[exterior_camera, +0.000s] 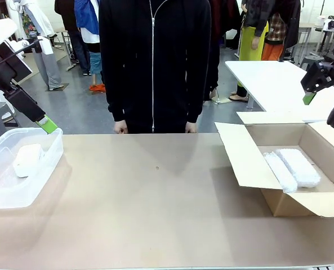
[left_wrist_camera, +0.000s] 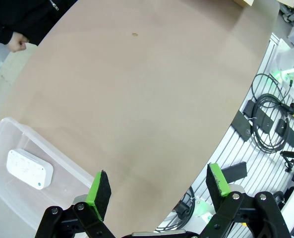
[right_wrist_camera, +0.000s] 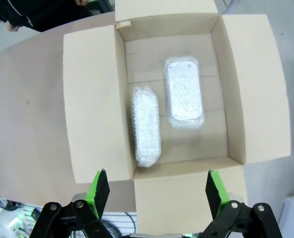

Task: Separate and place wrapped and unwrapped clocks.
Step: If the picked Digital clock is wrapped, place it in the Package Box ; if not, place it in the Organizing box.

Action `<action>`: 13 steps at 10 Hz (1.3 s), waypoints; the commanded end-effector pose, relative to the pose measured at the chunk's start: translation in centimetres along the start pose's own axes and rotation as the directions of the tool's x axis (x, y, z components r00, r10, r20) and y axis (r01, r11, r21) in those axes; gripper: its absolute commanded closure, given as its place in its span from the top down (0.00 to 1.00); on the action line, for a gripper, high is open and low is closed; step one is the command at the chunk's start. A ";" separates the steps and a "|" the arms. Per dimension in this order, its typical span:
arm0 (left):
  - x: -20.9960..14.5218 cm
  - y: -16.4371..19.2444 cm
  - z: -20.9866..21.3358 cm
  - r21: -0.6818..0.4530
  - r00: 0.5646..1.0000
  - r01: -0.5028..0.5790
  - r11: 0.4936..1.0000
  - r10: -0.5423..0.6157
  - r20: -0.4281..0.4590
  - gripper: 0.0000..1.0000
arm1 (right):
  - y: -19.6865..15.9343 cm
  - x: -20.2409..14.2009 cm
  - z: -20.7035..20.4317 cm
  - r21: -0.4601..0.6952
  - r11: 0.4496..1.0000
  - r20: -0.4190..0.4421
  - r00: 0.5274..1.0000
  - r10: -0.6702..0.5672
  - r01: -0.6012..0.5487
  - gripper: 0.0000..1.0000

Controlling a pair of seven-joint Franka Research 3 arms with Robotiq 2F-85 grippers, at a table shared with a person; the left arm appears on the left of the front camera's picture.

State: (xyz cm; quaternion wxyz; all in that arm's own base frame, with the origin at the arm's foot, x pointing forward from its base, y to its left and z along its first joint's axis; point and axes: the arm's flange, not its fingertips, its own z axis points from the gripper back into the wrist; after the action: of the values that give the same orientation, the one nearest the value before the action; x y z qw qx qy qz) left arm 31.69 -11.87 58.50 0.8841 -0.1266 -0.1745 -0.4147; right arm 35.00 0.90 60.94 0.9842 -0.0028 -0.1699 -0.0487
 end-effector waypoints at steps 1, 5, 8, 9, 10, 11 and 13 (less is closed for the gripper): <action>0.0 0.0 0.0 0.003 1.000 0.000 1.000 0.000 0.008 1.00 | -0.1 0.0 -0.1 0.005 1.000 -0.003 1.000 0.005 -0.005 1.00; 0.0 0.0 0.0 0.003 1.000 0.000 1.000 0.000 0.008 1.00 | 0.0 0.0 0.0 0.000 1.000 0.000 1.000 0.000 0.000 1.00; 0.0 0.0 0.0 0.003 1.000 0.000 1.000 0.000 0.008 1.00 | 1.1 -0.6 -0.2 0.082 0.993 0.131 0.989 0.069 -0.081 1.00; 0.0 0.0 0.0 0.003 1.000 0.000 1.000 0.000 0.008 1.00 | 2.4 -0.6 0.2 0.084 0.993 0.163 0.984 0.067 -0.082 1.00; 0.0 0.0 0.0 0.003 1.000 0.000 1.000 0.000 0.008 1.00 | 0.9 0.3 0.4 0.028 0.999 0.083 0.996 0.038 -0.040 1.00; 0.0 0.0 0.0 0.003 1.000 0.000 1.000 0.000 0.008 1.00 | 0.9 0.3 0.4 0.028 0.999 0.083 0.996 0.038 -0.040 1.00; 0.0 0.0 0.0 0.003 1.000 0.000 1.000 0.000 0.008 1.00 | 0.9 0.3 0.4 0.028 0.999 0.083 0.996 0.038 -0.040 1.00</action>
State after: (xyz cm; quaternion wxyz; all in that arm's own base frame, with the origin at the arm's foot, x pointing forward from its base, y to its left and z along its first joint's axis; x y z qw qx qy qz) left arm 31.68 -11.87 58.50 0.8841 -0.1266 -0.1745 -0.4147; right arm 35.10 2.01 61.37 0.9756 0.0068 -0.2179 -0.0270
